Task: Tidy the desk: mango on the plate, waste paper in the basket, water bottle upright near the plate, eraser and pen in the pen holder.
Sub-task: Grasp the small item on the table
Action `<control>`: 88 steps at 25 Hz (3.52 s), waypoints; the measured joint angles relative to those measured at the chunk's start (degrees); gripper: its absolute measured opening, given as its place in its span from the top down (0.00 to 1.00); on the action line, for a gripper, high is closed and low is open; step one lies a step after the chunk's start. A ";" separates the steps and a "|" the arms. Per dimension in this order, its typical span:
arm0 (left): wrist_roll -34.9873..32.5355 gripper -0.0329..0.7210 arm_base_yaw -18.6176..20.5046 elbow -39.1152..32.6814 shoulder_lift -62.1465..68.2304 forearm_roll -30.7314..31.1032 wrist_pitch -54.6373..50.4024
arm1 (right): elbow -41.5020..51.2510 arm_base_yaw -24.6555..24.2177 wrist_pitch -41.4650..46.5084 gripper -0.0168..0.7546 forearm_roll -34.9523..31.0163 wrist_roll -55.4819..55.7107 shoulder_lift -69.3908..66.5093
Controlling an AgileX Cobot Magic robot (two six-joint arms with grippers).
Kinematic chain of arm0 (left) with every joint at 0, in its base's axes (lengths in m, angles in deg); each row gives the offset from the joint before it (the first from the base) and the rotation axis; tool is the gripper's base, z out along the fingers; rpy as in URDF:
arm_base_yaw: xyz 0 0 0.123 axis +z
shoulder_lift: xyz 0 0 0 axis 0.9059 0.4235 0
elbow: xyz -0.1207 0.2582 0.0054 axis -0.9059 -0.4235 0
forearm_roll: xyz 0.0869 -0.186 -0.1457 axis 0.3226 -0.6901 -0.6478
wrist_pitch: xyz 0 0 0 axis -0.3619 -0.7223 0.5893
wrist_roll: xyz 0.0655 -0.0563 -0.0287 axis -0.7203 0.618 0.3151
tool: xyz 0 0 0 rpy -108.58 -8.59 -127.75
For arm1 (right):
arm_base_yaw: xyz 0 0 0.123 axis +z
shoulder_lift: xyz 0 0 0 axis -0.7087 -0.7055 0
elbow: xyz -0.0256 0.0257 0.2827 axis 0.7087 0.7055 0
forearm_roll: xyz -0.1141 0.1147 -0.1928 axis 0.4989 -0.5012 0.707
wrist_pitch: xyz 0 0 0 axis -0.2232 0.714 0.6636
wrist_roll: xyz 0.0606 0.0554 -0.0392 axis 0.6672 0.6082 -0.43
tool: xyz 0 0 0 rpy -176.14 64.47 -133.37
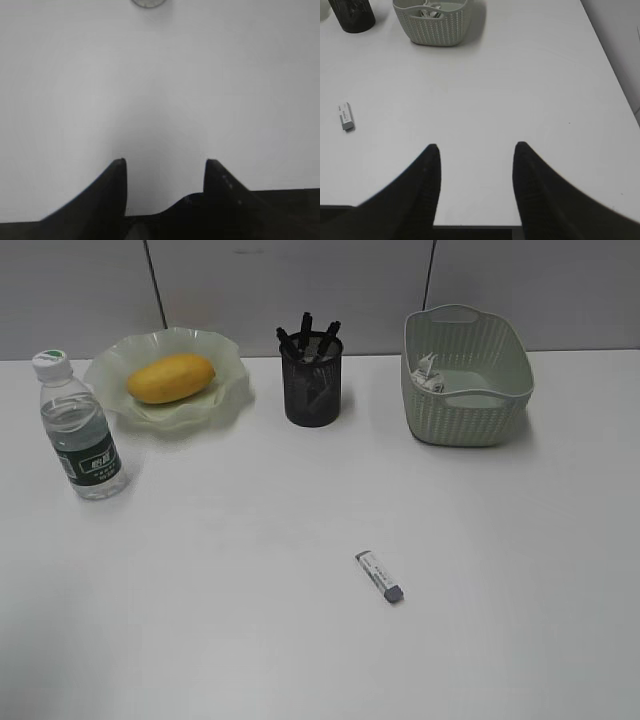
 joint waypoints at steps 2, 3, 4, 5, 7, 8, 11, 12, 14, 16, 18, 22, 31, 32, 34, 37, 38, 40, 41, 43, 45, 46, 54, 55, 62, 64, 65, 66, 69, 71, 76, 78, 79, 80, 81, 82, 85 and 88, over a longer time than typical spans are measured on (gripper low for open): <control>1.58 0.45 -2.24 4.68 8.48 -0.15 0.00 | 0.00 0.00 0.00 0.48 0.00 0.00 0.00; 2.77 0.45 -4.23 7.09 11.85 0.18 0.19 | 0.00 0.00 0.00 0.48 0.00 0.00 0.00; 4.03 0.45 -6.33 9.44 14.26 0.79 0.31 | 0.00 0.00 0.00 0.48 0.00 0.00 0.00; 5.94 0.45 -9.29 11.74 16.98 1.66 0.67 | 0.00 0.00 0.00 0.48 0.00 0.00 0.00; 10.66 0.45 -15.24 15.70 22.33 4.15 1.35 | 0.00 0.00 0.00 0.48 0.00 0.00 0.00; 12.74 0.45 -18.50 17.78 24.59 5.63 1.59 | 0.00 0.00 0.00 0.48 0.00 0.00 0.00; 19.87 0.45 -26.77 23.45 32.35 8.66 2.46 | 0.00 0.00 0.00 0.48 0.00 0.00 0.00; 23.44 0.45 -29.34 25.30 35.10 9.31 2.91 | 0.00 0.00 0.00 0.48 0.00 0.00 0.00; 30.41 0.45 -34.12 28.63 40.53 9.49 4.01 | 0.00 0.00 0.00 0.48 0.00 0.00 0.00; 35.51 0.45 -38.18 32.00 45.32 9.68 4.30 | 0.00 0.00 0.00 0.48 0.00 0.00 0.00; 40.07 0.45 -41.67 35.33 49.68 9.66 4.30 | 0.00 0.00 0.00 0.48 0.00 0.00 0.00; 44.86 0.45 -47.25 40.54 58.07 9.66 4.36 | 0.00 0.00 0.00 0.48 0.00 0.00 0.00; 60.84 0.31 -51.57 46.61 72.93 11.82 11.77 | 0.00 0.00 0.00 0.48 0.00 0.00 0.00; 62.30 0.29 -51.57 47.59 73.79 13.06 11.82 | 0.00 0.00 0.00 0.48 0.00 0.00 0.00; 64.97 0.26 -51.57 49.59 75.28 15.12 11.73 | 0.00 0.00 0.00 0.48 0.00 0.00 0.00; 68.74 0.25 -51.57 53.49 77.95 17.75 10.32 | 0.00 0.00 0.00 0.48 0.00 0.00 0.00; 69.21 0.25 -51.57 54.66 79.06 18.25 9.18 | 0.00 0.00 0.00 0.48 0.00 0.00 0.00; 69.71 0.25 -51.63 57.56 80.93 19.32 6.62 | 0.05 0.00 0.00 0.48 0.00 0.04 0.00; 69.85 0.25 -51.63 58.71 81.88 19.58 5.24 | 0.10 0.00 0.00 0.48 0.00 0.04 0.00; 70.09 0.25 -51.63 61.45 83.70 19.85 2.45 | 0.07 0.00 0.00 0.48 0.00 0.04 0.00; 70.21 0.25 -51.63 63.82 85.28 19.35 -0.01 | 0.07 0.00 0.00 0.48 0.00 0.04 0.00; 70.21 0.25 -51.63 64.90 86.11 19.00 -1.02 | 0.07 0.00 0.00 0.48 0.00 0.04 0.00; 70.21 0.33 -51.57 68.69 91.47 12.50 -3.18 | 0.07 0.00 -0.05 0.48 0.00 0.04 0.00; 70.26 0.33 -51.46 68.69 91.82 12.50 -3.71 | 0.07 0.00 -0.05 0.48 0.00 0.04 0.00; 70.26 0.34 -49.46 68.74 92.26 12.79 -3.90 | 0.07 0.00 -0.01 0.48 0.00 0.04 0.00; 70.26 0.35 -49.21 68.74 92.38 12.79 -3.43 | 0.07 0.00 -0.01 0.48 0.00 0.04 0.00; 70.26 0.35 -49.15 68.74 92.49 12.67 -3.34 | 0.07 0.00 -0.01 0.48 0.00 0.04 0.00; 70.26 0.36 -49.09 68.74 92.73 12.35 -3.30 | 0.07 0.00 -0.01 0.48 0.00 0.04 0.00; 70.26 0.37 -49.02 68.76 93.66 11.73 -3.23 | 0.07 0.00 -0.01 0.48 0.00 0.04 0.00; 70.26 0.37 -48.97 68.76 94.19 11.52 -3.10 | 0.07 0.00 -0.01 0.48 0.00 0.04 0.00; 70.26 0.38 -48.86 68.76 94.48 11.48 -3.16 | 0.07 0.00 -0.01 0.48 0.00 -0.02 0.00; 70.26 0.39 -48.67 68.76 94.83 11.24 -3.16 | 0.07 0.00 -0.01 0.48 0.00 0.03 0.00; 70.26 0.39 -48.61 68.76 95.14 10.91 -3.16 | 0.07 0.00 -0.01 0.48 0.00 0.03 0.00; 70.26 0.40 -48.55 68.76 95.44 10.46 -3.04 | 0.07 0.00 -0.01 0.48 0.00 0.03 0.00; 70.26 0.41 -48.49 68.76 95.64 10.07 -3.12 | 0.07 0.00 -0.01 0.48 0.00 0.03 0.00; 70.26 0.42 -48.43 68.76 95.64 9.77 -2.72 | 0.07 0.00 -0.01 0.48 0.00 0.03 0.00; 70.26 0.46 -48.43 68.76 95.64 9.58 -2.53 | 0.07 0.00 -0.01 0.48 0.00 0.03 0.00; 70.26 0.61 -48.43 68.76 95.64 9.58 -2.70 | 0.07 0.00 -0.01 0.48 0.00 0.03 0.00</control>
